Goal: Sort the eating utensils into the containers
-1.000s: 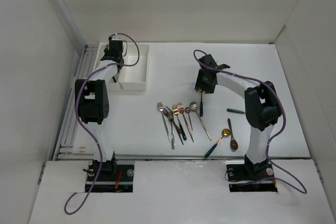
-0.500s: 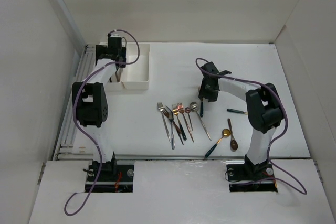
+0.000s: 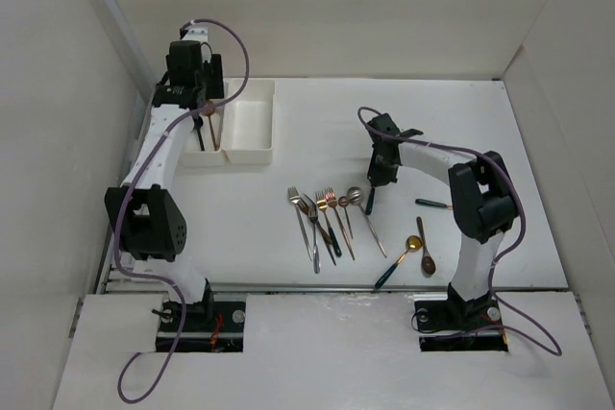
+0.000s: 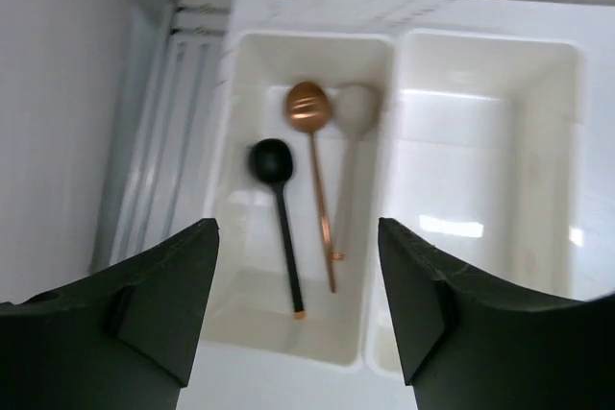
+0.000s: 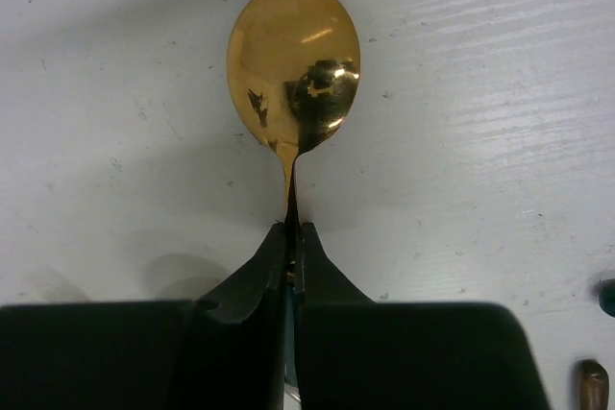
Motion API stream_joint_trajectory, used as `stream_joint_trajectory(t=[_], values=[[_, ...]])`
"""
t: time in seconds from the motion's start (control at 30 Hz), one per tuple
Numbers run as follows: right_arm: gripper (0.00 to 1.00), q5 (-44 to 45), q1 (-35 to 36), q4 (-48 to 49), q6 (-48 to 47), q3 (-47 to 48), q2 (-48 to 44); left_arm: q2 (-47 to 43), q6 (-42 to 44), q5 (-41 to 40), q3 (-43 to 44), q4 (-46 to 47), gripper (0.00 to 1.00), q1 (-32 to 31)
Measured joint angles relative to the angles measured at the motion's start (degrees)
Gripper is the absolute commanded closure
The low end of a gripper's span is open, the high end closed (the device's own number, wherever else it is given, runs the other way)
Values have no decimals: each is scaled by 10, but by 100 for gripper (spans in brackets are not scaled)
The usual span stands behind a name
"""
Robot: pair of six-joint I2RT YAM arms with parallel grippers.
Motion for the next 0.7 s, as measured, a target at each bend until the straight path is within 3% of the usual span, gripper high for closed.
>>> stream_joint_trajectory(t=[0.1,0.3,0.37,0.53,0.7], values=[[100,3,0,-4,0,6,1,-33,29,112,0,-14,34,0],[100,58,0,-54,-1,77,-3,-41,82,301,-2,-76,9,-48],[100,78,1,-65,-1,127,-10,-35,96,354,-4,-97,5,-82],[100,105,20,-57,-3,272,-50,-32,123,490,-11,-134,0,-152],[100,69,76,-19,5,352,-78,-32,124,582,-10,-140,0,-174]])
